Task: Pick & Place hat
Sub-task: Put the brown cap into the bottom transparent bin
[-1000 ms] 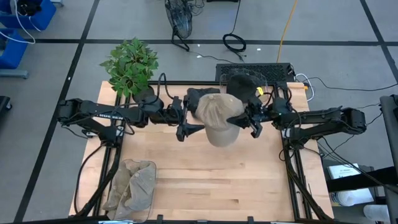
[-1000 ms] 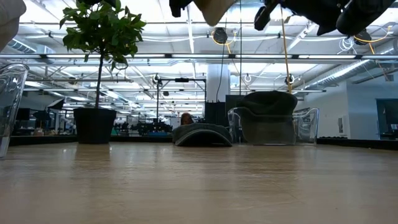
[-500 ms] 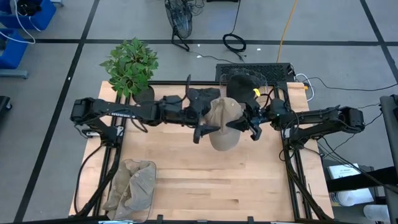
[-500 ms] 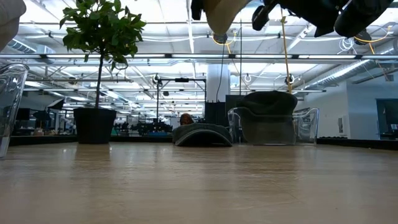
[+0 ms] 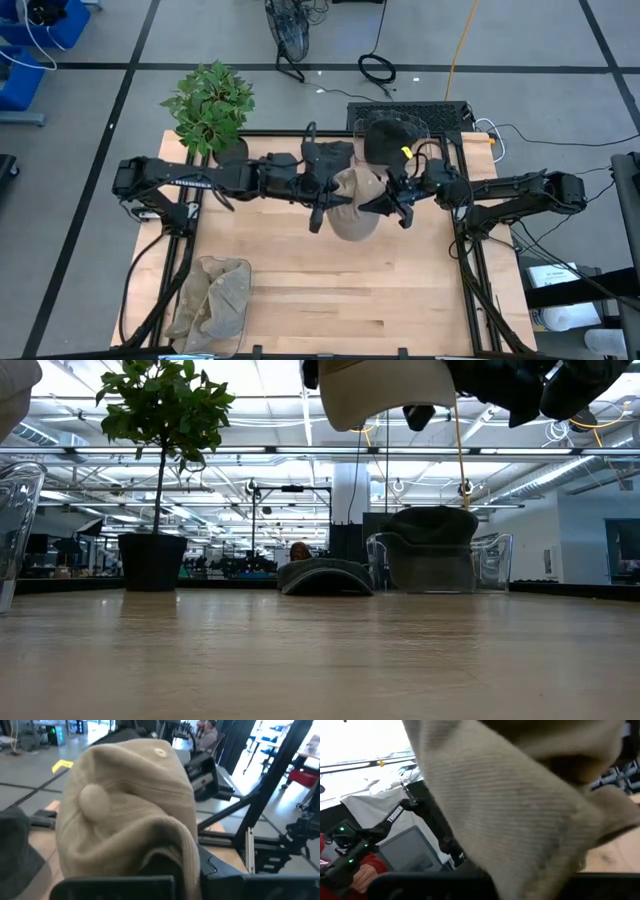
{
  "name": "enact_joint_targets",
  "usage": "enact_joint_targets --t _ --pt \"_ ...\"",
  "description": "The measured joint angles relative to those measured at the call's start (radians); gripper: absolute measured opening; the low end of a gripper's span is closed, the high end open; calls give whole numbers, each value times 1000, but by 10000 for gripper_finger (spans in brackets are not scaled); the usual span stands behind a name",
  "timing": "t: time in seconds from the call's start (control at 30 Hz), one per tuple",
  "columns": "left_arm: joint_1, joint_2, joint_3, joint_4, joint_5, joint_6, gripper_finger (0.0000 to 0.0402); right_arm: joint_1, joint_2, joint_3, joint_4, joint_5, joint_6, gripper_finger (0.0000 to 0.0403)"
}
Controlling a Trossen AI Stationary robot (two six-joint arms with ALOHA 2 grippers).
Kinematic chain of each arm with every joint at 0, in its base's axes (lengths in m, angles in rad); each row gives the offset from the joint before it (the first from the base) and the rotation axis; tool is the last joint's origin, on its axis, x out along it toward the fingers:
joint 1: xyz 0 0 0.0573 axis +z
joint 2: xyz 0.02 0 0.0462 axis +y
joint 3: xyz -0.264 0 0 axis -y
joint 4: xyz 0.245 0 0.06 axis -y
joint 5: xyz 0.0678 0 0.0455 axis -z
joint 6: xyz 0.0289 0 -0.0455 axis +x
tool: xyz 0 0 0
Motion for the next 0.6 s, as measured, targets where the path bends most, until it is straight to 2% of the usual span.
enact_joint_targets --t 0.13,0.33,0.5,0.6 --pt "-26 0 0 -43 -39 -31 9 0 0 0 -12 -37 6 25" --pt "-64 -23 1 -90 -70 -37 7 -1 -1 0 -19 -41 25 96" --pt "-102 -116 1 -261 -194 -23 5 -1 -1 0 -37 36 15 160" --pt "-122 -188 1 -351 -245 -22 7 -1 -1 0 -42 99 12 182"
